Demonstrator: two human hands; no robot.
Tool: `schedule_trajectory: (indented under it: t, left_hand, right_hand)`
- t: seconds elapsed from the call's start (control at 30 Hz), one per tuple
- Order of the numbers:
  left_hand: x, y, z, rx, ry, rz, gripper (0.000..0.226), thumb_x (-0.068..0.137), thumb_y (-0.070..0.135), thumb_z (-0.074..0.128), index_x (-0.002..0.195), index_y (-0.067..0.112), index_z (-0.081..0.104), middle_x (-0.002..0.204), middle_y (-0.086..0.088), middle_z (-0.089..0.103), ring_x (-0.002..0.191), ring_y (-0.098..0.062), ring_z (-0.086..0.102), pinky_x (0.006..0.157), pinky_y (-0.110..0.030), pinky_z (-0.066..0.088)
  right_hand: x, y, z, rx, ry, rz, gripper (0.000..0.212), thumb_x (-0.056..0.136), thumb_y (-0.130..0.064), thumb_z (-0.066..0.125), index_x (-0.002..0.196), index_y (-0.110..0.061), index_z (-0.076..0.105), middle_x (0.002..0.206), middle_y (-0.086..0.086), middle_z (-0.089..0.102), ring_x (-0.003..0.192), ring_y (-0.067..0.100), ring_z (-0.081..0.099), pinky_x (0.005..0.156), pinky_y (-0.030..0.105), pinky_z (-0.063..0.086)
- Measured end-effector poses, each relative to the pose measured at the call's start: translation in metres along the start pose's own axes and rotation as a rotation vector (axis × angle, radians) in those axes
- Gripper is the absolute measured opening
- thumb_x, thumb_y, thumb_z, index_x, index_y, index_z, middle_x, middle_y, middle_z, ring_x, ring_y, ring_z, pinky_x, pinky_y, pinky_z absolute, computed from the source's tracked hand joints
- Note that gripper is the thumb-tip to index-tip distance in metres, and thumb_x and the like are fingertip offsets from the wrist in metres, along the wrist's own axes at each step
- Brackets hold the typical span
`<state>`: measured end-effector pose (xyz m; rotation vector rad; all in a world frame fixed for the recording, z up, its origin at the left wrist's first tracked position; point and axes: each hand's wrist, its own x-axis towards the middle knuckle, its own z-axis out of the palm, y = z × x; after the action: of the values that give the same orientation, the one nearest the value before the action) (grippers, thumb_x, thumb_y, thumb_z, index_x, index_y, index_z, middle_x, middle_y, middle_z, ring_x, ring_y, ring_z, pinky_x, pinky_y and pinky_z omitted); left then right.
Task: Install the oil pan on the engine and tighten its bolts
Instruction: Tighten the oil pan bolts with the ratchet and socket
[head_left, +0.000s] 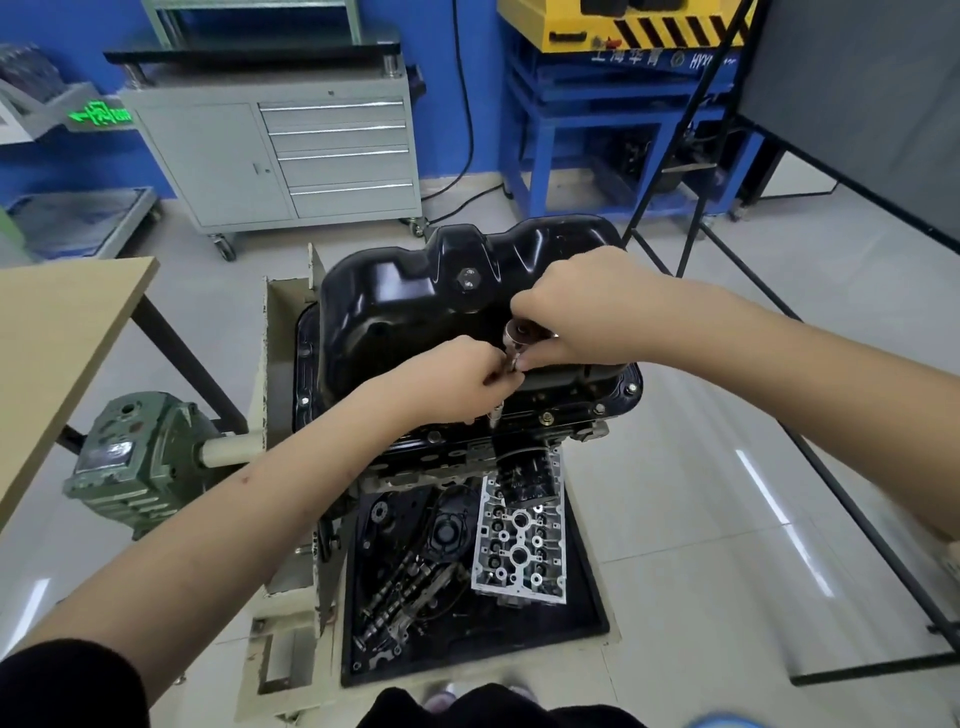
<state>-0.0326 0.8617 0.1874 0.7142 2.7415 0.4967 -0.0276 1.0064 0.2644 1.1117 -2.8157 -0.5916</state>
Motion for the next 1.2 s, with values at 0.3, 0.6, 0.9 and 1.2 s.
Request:
schedule_trajectory:
  t: [0.3,0.6,0.9,1.2]
  left_hand:
    - [0.004,0.003,0.000,0.065,-0.019,0.084,0.032,0.097,0.027,0.039,0.075,0.008,0.050,0.059,0.006,0.046,0.066,-0.021,0.051,0.069,-0.033,0.044]
    - [0.001,-0.003,0.002,-0.065,0.060,0.012,0.036,0.096,0.029,0.037,0.082,0.002,0.055,0.077,-0.015,0.065,0.053,-0.017,0.054,0.055,-0.024,0.045]
    - [0.004,0.000,0.001,-0.047,0.036,0.039,0.031,0.094,0.027,0.043,0.068,0.011,0.050,0.069,-0.005,0.058,0.053,-0.012,0.048,0.058,-0.027,0.043]
    - [0.004,0.000,-0.003,0.001,0.006,0.089,0.033,0.096,0.025,0.042,0.080,0.000,0.057,0.064,-0.002,0.053,0.059,-0.016,0.050,0.064,-0.029,0.041]
  right_hand:
    - [-0.004,-0.004,0.001,0.014,-0.026,-0.064,0.021,0.090,-0.035,0.049,0.105,-0.021,0.052,0.083,-0.006,0.038,0.090,0.022,0.055,0.058,0.031,0.035]
    - [-0.005,-0.020,0.019,-0.022,0.127,0.055,0.041,0.096,-0.047,0.027,0.108,-0.011,0.040,0.076,0.000,0.047,0.068,0.023,0.047,0.045,0.027,0.022]
    - [-0.009,-0.013,0.017,-0.020,0.085,0.048,0.047,0.091,-0.057,0.028,0.086,-0.014,0.045,0.067,-0.002,0.048,0.062,0.021,0.048,0.064,0.027,0.036]
    - [-0.006,0.000,0.016,0.001,0.112,-0.108,0.033,0.095,-0.041,0.036,0.120,-0.021,0.045,0.106,-0.003,0.057,0.104,0.020,0.052,0.089,0.029,0.035]
